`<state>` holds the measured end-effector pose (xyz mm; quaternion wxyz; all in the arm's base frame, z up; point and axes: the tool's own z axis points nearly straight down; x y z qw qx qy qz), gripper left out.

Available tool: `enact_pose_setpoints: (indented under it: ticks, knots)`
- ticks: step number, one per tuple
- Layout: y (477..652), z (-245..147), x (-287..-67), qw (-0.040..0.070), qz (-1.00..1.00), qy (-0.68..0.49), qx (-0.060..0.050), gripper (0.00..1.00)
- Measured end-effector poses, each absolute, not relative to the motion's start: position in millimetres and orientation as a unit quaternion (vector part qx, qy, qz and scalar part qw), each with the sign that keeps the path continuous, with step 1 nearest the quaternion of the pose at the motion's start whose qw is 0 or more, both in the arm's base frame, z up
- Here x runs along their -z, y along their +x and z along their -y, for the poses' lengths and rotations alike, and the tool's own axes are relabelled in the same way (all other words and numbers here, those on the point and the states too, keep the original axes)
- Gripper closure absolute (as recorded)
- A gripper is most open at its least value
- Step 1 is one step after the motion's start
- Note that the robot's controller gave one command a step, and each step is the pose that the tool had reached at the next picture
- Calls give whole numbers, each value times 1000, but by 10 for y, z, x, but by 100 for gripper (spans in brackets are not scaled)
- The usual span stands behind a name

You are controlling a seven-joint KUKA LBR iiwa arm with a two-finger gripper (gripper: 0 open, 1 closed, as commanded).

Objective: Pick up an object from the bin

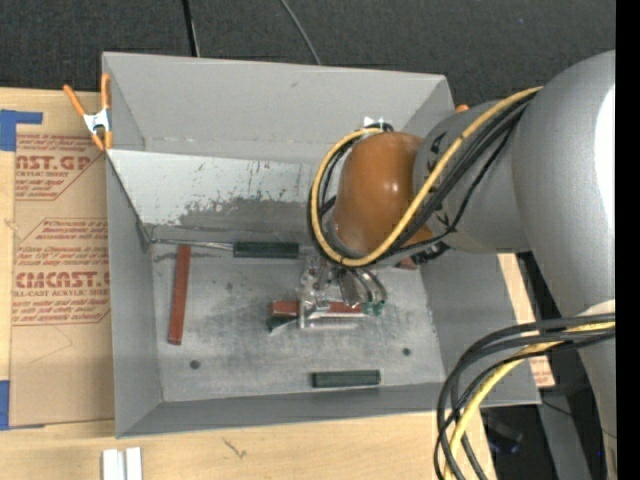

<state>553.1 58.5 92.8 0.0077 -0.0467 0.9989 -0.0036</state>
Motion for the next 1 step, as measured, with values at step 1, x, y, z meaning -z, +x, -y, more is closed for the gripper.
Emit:
enact_pose_setpoints:
  ticks: [1]
  knots:
    - [5511, -598, -1020, 3, -999, -48, 2, 100]
